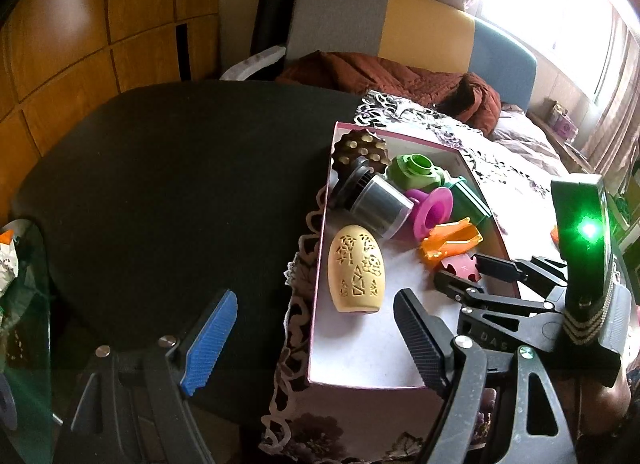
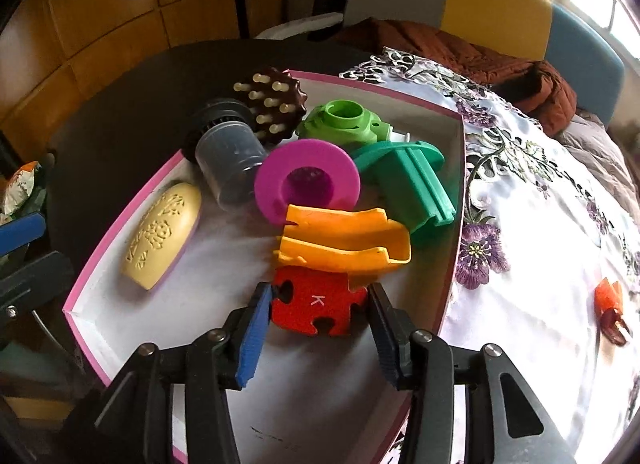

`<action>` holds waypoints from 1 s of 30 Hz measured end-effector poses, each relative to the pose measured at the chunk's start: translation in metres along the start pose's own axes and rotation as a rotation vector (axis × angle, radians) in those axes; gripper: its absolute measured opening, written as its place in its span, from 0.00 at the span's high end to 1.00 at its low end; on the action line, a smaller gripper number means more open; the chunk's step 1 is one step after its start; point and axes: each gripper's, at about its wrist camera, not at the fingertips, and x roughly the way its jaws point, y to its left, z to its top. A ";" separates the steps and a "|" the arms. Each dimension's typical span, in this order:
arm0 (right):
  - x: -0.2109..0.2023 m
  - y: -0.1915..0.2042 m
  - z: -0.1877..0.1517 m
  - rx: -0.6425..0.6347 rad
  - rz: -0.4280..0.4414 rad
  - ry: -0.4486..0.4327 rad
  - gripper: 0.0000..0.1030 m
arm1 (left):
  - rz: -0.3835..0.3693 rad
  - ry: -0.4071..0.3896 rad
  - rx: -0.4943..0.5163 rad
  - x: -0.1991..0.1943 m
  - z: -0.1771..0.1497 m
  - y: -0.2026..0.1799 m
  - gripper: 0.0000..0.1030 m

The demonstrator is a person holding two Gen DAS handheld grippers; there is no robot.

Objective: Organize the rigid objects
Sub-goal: 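Carry the red K piece into the tray and open the right gripper, then move the right gripper to the red cylinder and grasp it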

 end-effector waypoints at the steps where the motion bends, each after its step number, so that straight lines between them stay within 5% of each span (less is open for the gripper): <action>1: -0.002 0.001 -0.001 0.001 0.010 -0.005 0.43 | 0.000 -0.001 0.005 -0.001 0.000 -0.001 0.20; 3: -0.005 0.003 -0.002 0.000 0.007 -0.015 0.31 | 0.003 -0.003 0.011 -0.002 0.000 -0.003 0.20; 14: -0.022 -0.002 -0.005 0.041 0.057 -0.056 0.21 | 0.005 -0.006 0.032 -0.005 0.000 -0.013 0.20; 30: -0.059 -0.028 -0.011 0.095 0.019 -0.142 0.18 | -0.019 0.000 0.061 -0.002 0.002 -0.028 0.20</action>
